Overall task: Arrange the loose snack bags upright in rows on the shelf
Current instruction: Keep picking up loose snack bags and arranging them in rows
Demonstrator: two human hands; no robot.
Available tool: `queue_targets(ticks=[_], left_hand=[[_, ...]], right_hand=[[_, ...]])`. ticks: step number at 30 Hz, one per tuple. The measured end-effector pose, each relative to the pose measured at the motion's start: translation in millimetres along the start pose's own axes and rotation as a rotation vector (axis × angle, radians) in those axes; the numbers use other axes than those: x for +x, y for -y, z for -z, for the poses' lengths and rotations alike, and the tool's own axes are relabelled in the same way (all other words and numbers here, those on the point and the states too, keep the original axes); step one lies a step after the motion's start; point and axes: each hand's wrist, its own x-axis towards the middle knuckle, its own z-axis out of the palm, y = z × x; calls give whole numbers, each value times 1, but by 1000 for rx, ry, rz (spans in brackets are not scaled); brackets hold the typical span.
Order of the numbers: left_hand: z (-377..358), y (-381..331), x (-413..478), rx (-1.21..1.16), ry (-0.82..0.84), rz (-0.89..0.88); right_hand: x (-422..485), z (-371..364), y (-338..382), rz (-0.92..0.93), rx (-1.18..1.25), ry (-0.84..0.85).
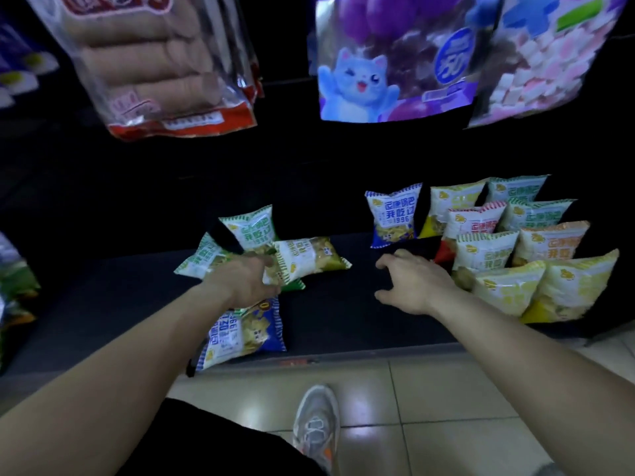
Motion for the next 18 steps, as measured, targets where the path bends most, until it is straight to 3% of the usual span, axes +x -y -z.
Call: queue_targets(ticks=[6, 14, 18], left_hand=[[-16, 32, 35, -36, -13, -13], [-33, 42, 66, -158, 12, -1], [-40, 41, 69, -154, 40, 6]], right_hand=[[87, -57, 25, -50, 162, 101], [201, -105, 62, -223, 341, 58], [218, -114, 66, -295, 302, 76]])
